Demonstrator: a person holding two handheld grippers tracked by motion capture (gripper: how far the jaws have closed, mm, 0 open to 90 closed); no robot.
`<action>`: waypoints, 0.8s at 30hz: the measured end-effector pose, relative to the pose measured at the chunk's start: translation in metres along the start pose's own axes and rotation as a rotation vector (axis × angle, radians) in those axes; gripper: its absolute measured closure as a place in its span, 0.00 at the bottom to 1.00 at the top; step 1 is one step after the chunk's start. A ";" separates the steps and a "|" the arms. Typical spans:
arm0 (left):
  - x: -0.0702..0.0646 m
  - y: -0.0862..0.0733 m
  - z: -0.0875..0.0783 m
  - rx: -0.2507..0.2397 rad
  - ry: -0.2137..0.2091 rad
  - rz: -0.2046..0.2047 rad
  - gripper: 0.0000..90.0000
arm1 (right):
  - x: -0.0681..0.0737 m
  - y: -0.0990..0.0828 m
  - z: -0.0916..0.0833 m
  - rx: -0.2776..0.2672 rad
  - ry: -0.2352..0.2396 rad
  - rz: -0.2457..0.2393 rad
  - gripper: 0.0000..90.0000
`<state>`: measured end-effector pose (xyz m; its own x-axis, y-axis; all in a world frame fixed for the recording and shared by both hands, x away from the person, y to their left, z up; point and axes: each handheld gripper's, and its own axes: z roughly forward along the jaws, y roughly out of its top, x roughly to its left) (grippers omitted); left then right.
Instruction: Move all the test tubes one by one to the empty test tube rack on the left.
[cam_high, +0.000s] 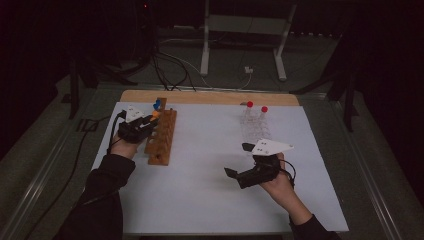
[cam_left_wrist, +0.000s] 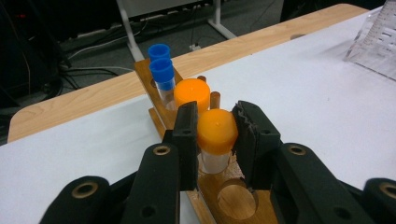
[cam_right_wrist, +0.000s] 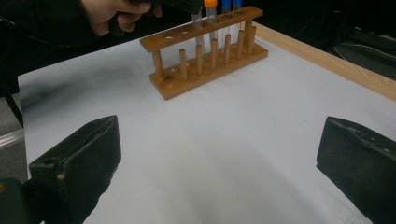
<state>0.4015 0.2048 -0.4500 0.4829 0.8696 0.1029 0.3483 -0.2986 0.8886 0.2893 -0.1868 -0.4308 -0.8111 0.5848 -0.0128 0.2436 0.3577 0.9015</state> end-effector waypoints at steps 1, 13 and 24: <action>-0.001 0.000 0.000 0.002 0.005 0.005 0.80 | 0.000 0.000 0.000 0.000 -0.002 0.001 0.00; -0.002 0.001 -0.005 0.038 0.010 0.004 0.57 | -0.001 0.004 -0.004 -0.012 -0.002 0.002 0.00; -0.012 0.006 -0.040 -0.008 -0.101 -0.025 0.05 | -0.019 0.014 -0.015 -0.068 -0.047 0.023 0.00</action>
<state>0.3659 0.2084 -0.4280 0.5530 0.8324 0.0355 0.3549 -0.2739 0.8939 0.2997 -0.2038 -0.4114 -0.7793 0.6266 -0.0110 0.2237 0.2945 0.9291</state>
